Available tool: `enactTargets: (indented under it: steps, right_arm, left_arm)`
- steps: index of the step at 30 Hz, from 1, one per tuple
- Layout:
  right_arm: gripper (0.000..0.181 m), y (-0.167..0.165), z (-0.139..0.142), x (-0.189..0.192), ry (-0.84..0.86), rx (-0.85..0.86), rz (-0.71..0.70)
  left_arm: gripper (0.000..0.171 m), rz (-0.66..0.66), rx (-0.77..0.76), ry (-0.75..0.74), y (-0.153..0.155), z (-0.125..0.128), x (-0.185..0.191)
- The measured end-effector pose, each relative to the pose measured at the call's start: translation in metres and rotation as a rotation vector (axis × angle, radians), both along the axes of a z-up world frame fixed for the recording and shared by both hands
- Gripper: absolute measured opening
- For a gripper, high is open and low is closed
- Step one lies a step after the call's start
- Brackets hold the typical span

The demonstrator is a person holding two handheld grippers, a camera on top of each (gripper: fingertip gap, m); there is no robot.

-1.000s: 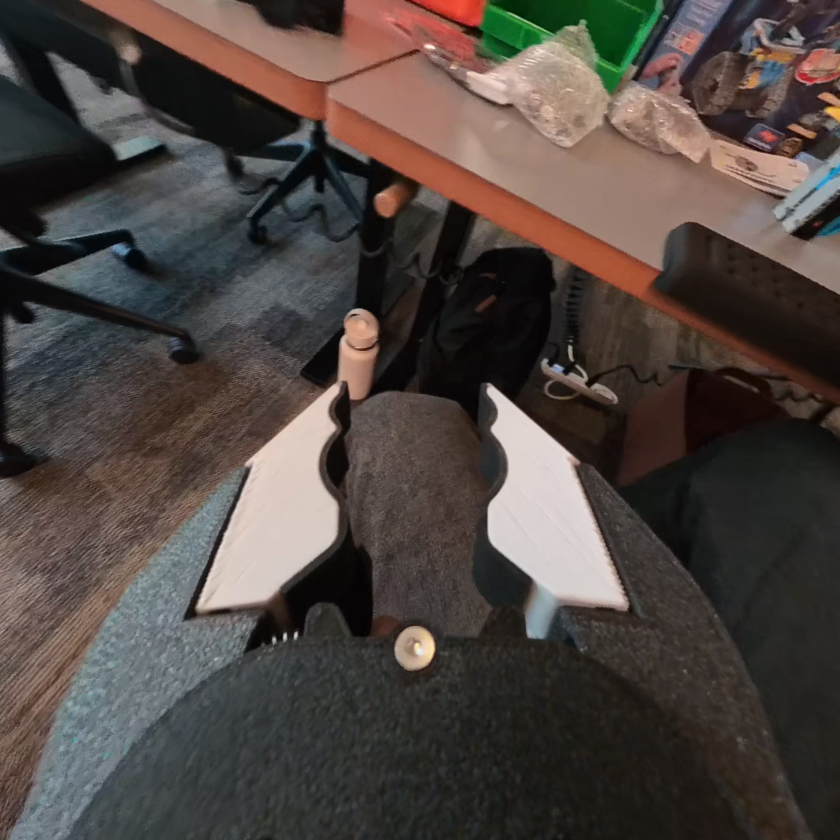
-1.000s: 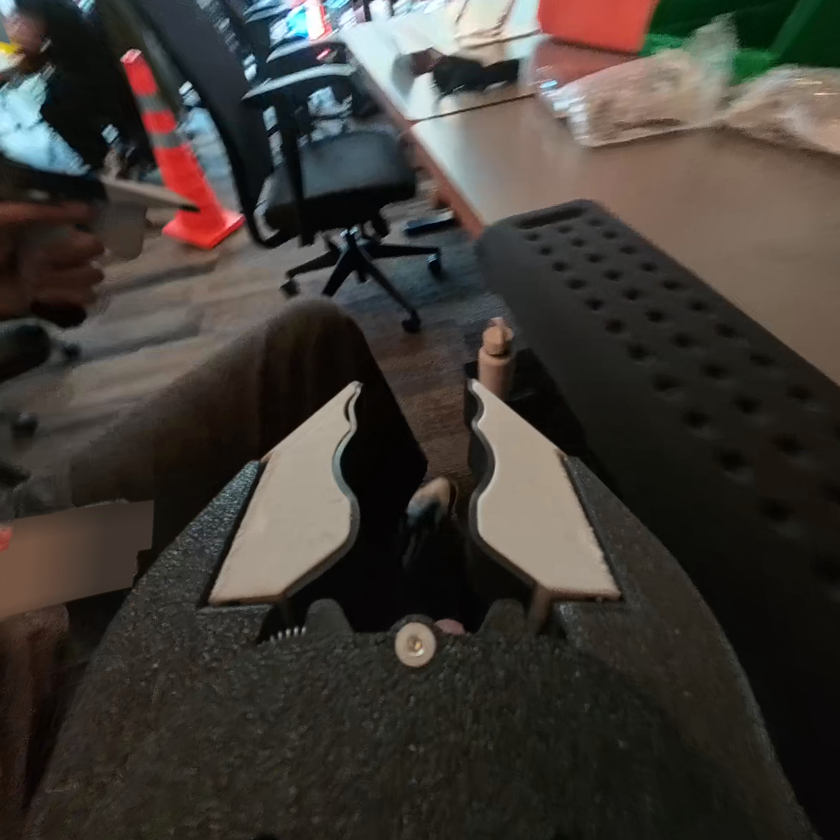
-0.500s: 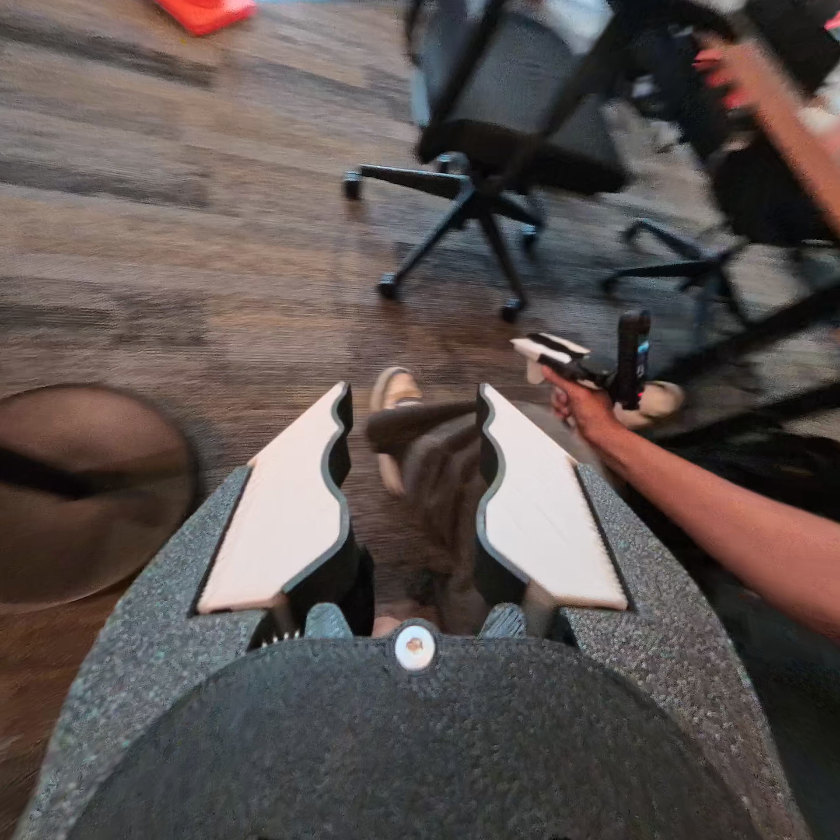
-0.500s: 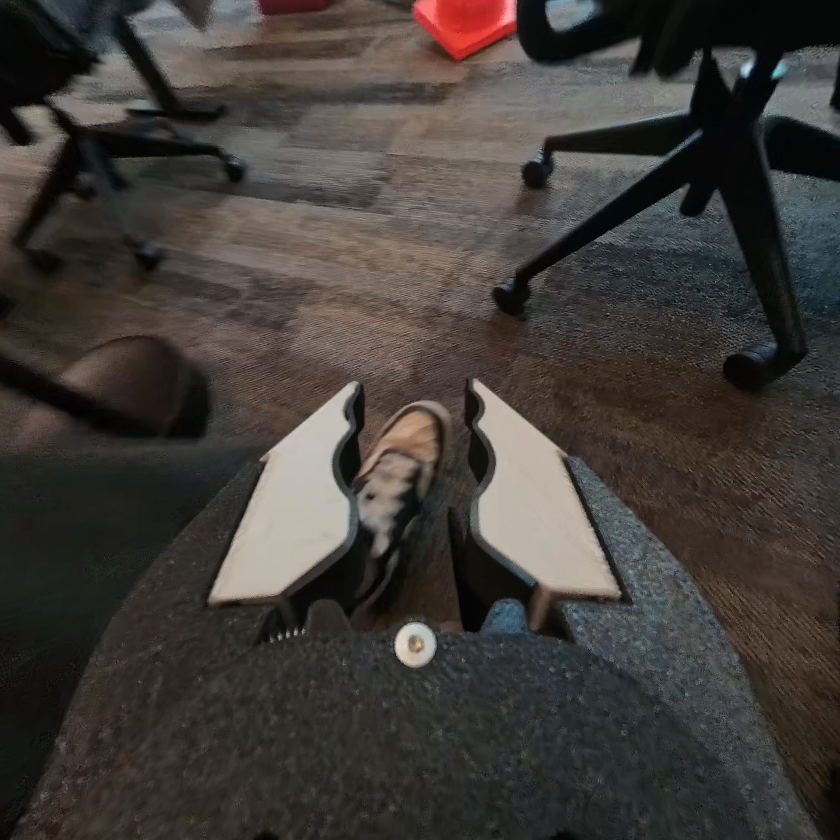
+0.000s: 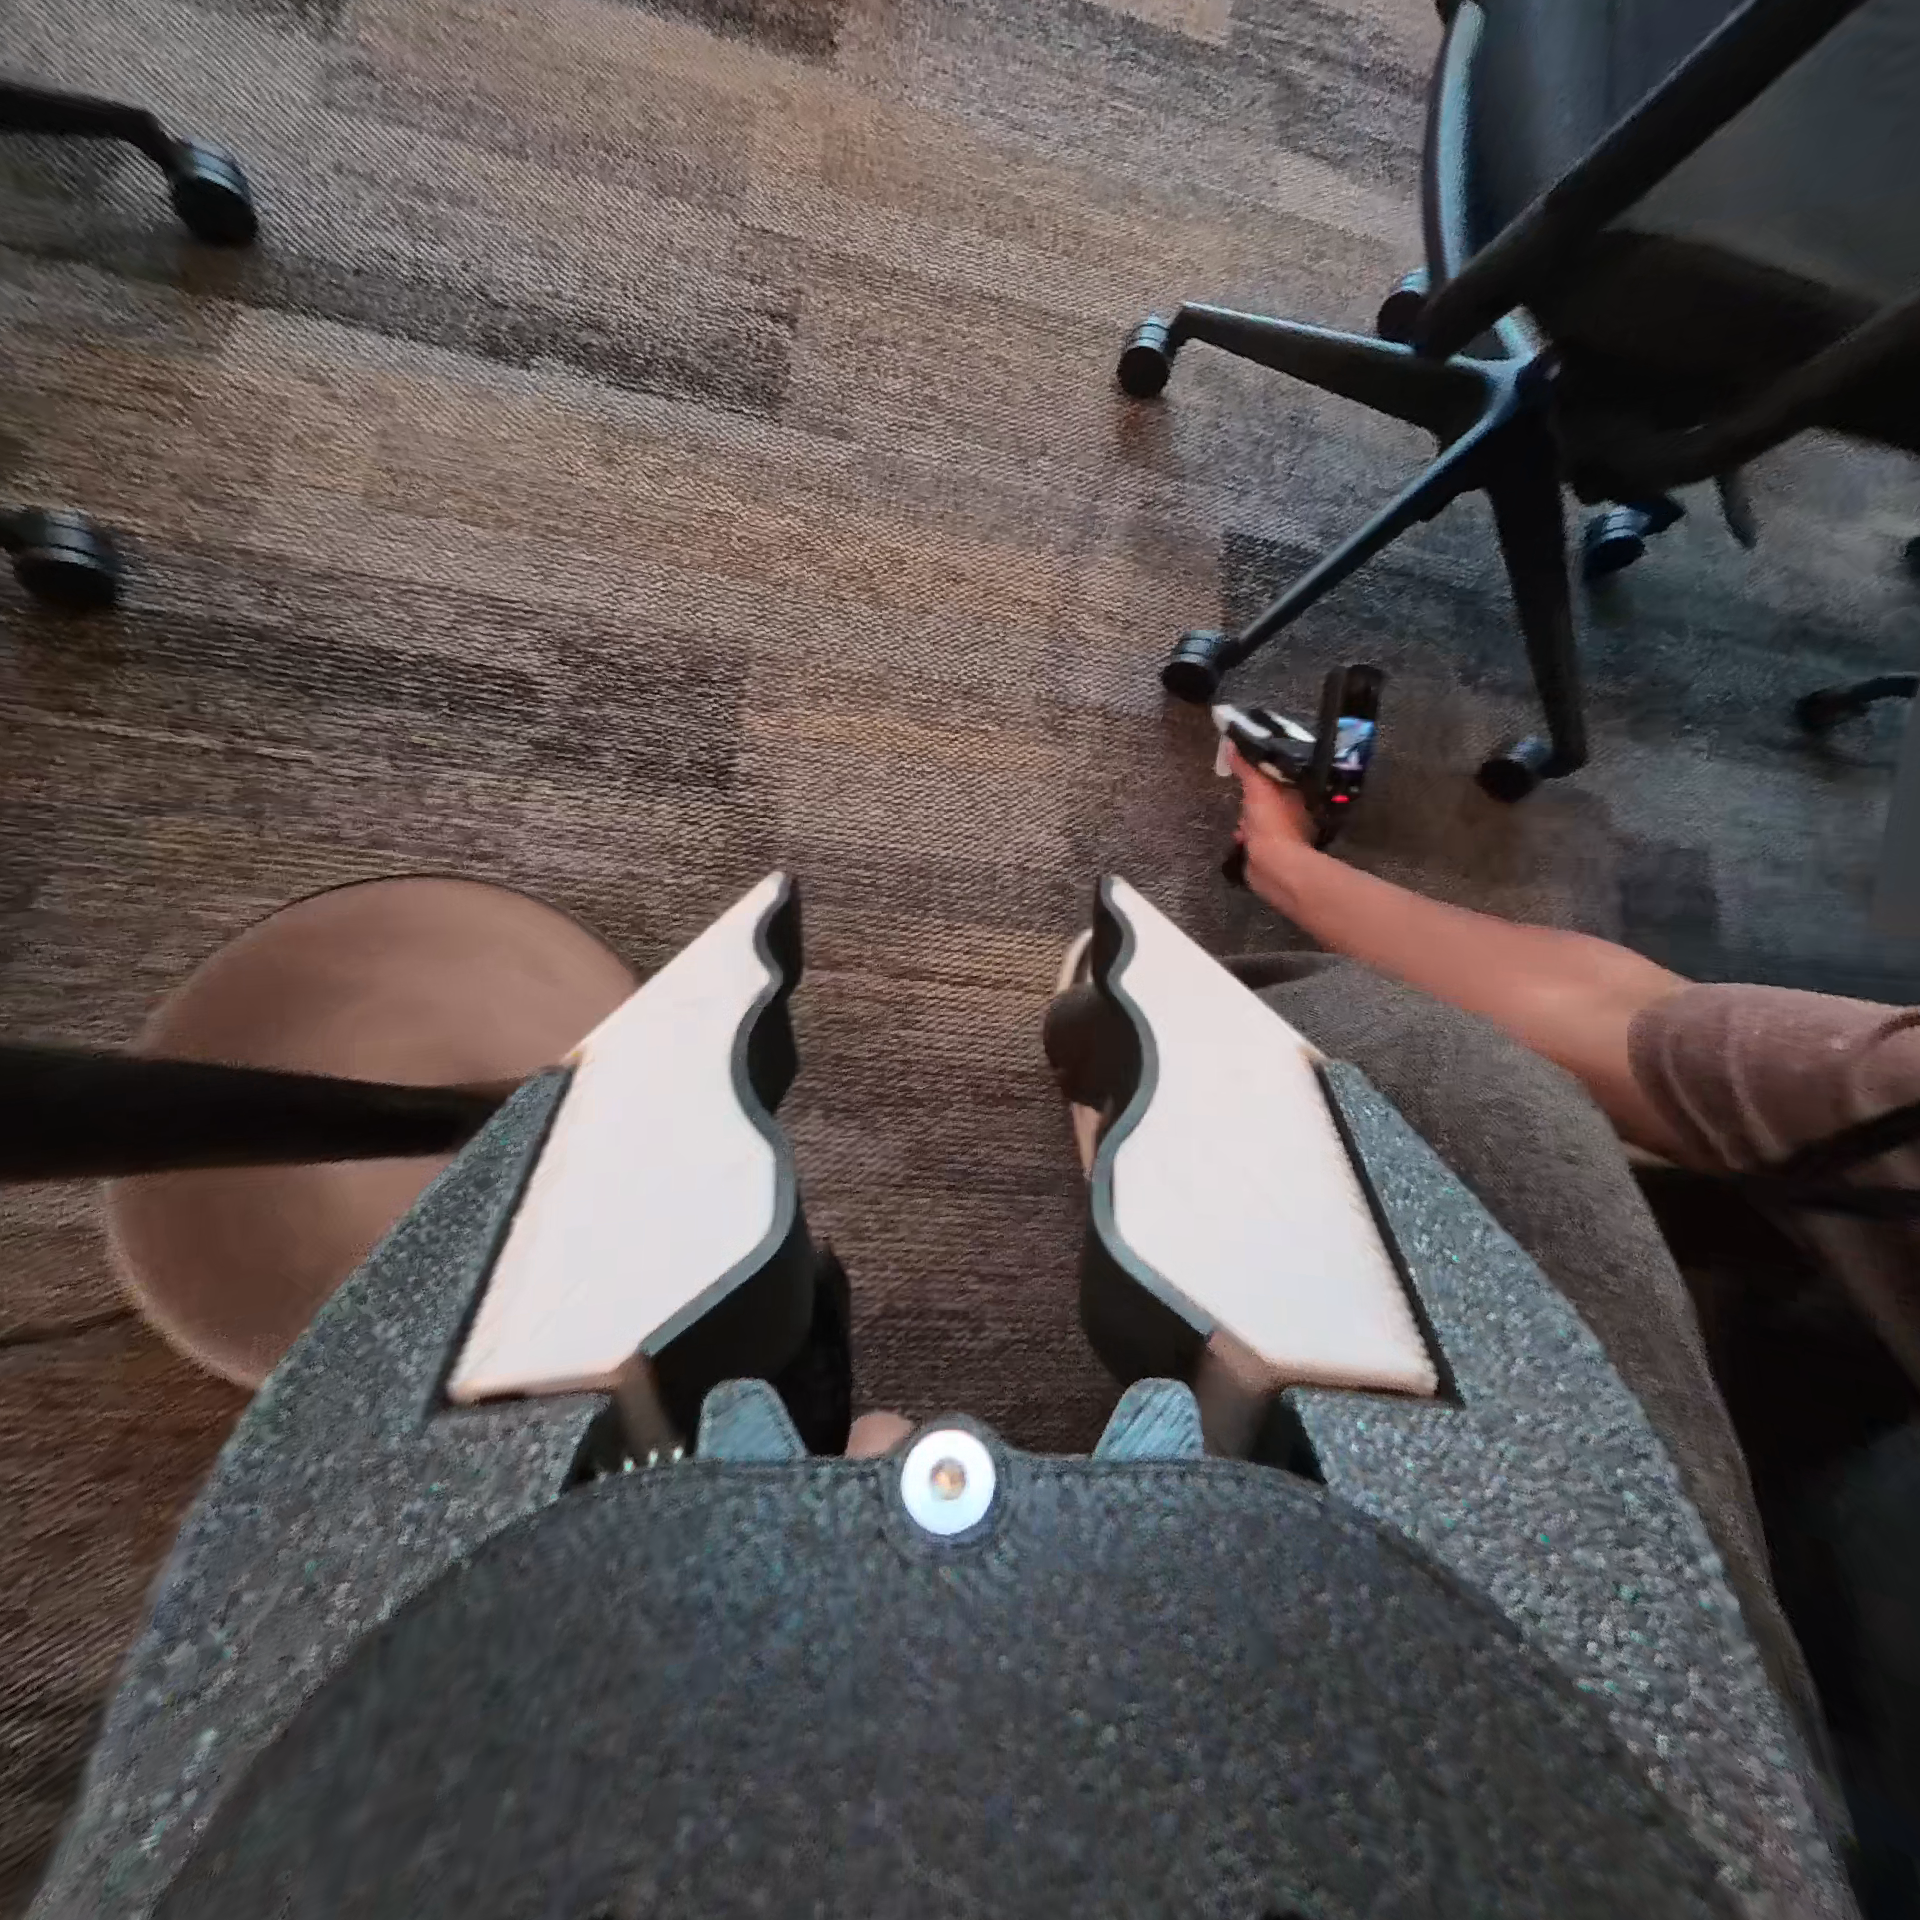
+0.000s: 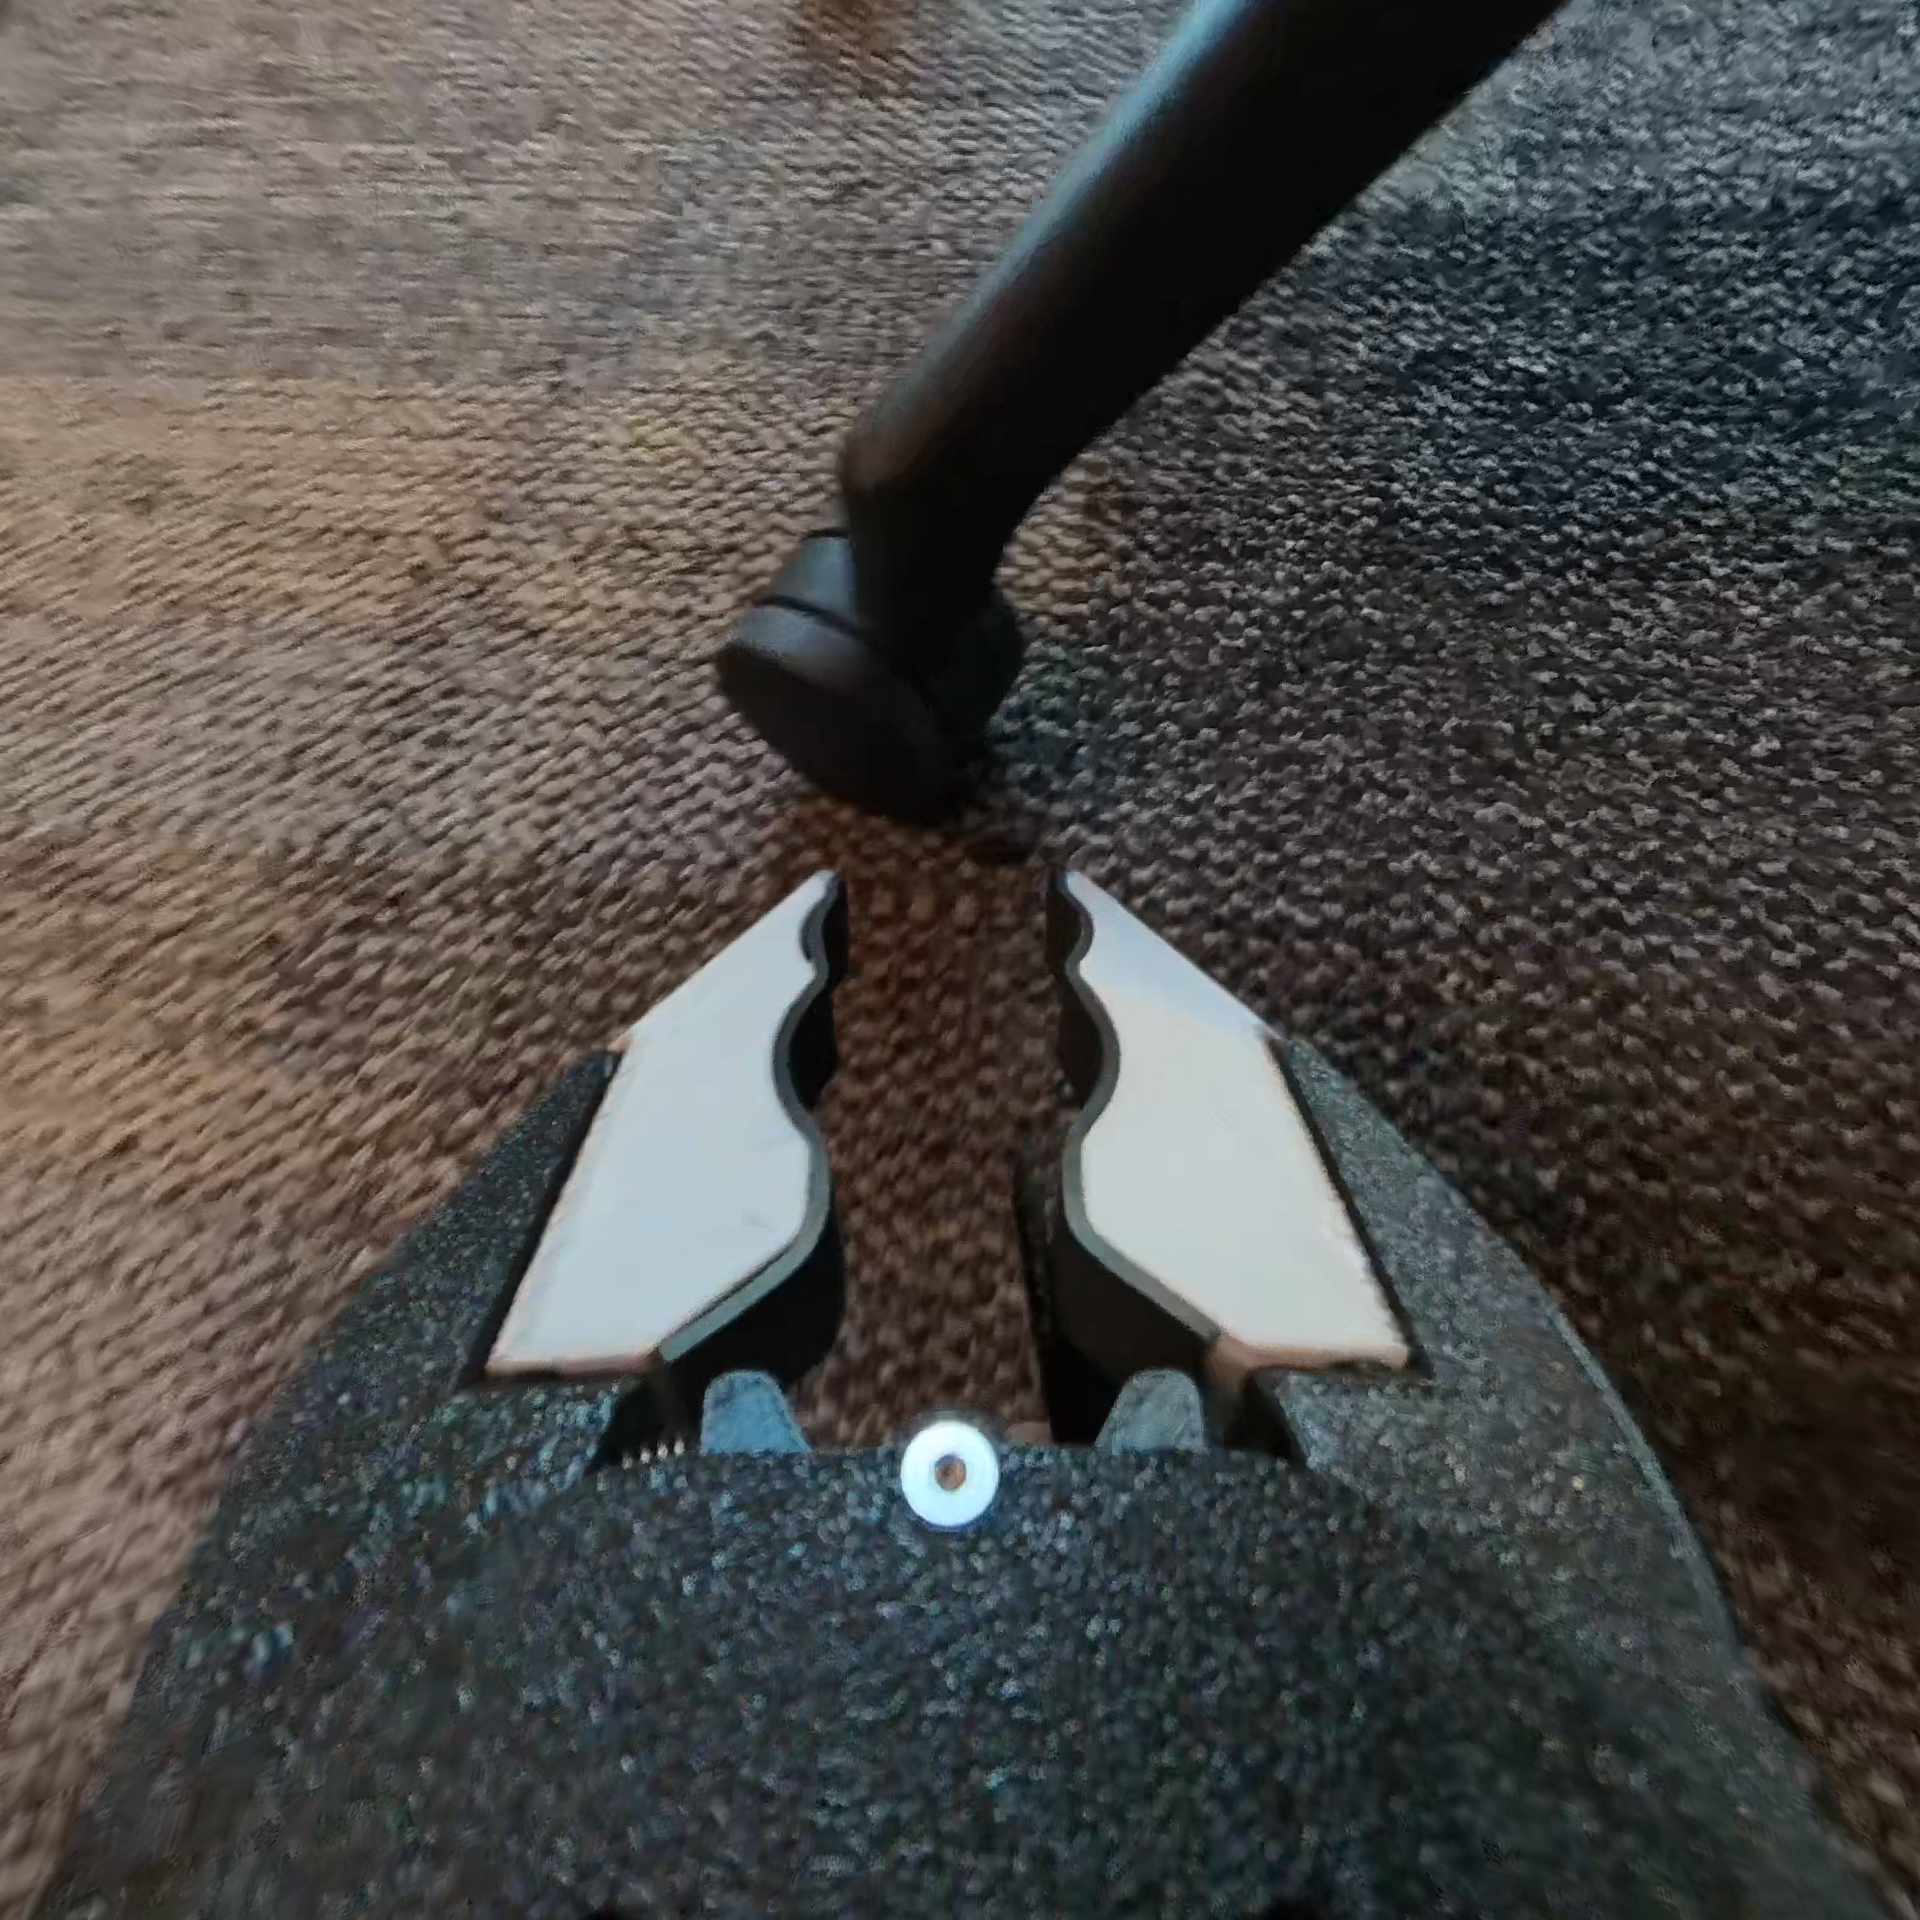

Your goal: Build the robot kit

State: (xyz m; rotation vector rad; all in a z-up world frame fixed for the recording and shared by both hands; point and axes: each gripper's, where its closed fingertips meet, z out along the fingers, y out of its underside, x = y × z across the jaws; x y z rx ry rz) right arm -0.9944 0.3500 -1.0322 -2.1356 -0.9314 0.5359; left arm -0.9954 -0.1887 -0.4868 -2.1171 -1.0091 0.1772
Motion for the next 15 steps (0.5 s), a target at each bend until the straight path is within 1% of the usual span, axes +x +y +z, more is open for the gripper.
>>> enactTargets:
  steps: [1, 3, 6, 7, 9, 10, 13, 15]
  right_arm:
    - [0.038, 0.008, -0.007, -0.003, -0.002, -0.020, -0.027]
    - [0.037, 0.018, -0.018, -0.009, -0.006, -0.039, -0.033]
    - [0.038, 0.024, -0.034, -0.015, -0.033, -0.063, -0.024]
    - [0.039, 0.024, -0.035, -0.016, -0.014, -0.069, -0.024]
    - [0.039, 0.022, -0.043, -0.013, -0.001, -0.084, -0.036]
    - [0.037, 0.021, -0.044, -0.012, 0.004, -0.063, -0.032]
    - [0.040, 0.017, -0.044, -0.015, 0.018, -0.051, -0.001]
    - [0.036, 0.019, -0.045, -0.014, 0.008, -0.045, -0.010]
  left_arm:
    - [0.056, -0.006, 0.017, -0.031, 0.010, -0.004, -0.007]
    - [0.056, -0.036, 0.028, -0.080, 0.027, -0.012, -0.015]
    - [0.056, -0.072, 0.006, -0.067, 0.041, -0.014, -0.029]
    - [0.056, -0.081, 0.004, -0.055, 0.045, -0.012, -0.034]
    - [0.056, -0.102, -0.013, -0.023, 0.048, -0.009, -0.043]
    - [0.056, -0.114, -0.031, -0.006, 0.048, -0.010, -0.046]
    - [0.056, -0.149, -0.105, 0.058, 0.043, -0.014, -0.053]
    - [0.056, -0.147, -0.111, 0.053, 0.040, -0.018, -0.055]
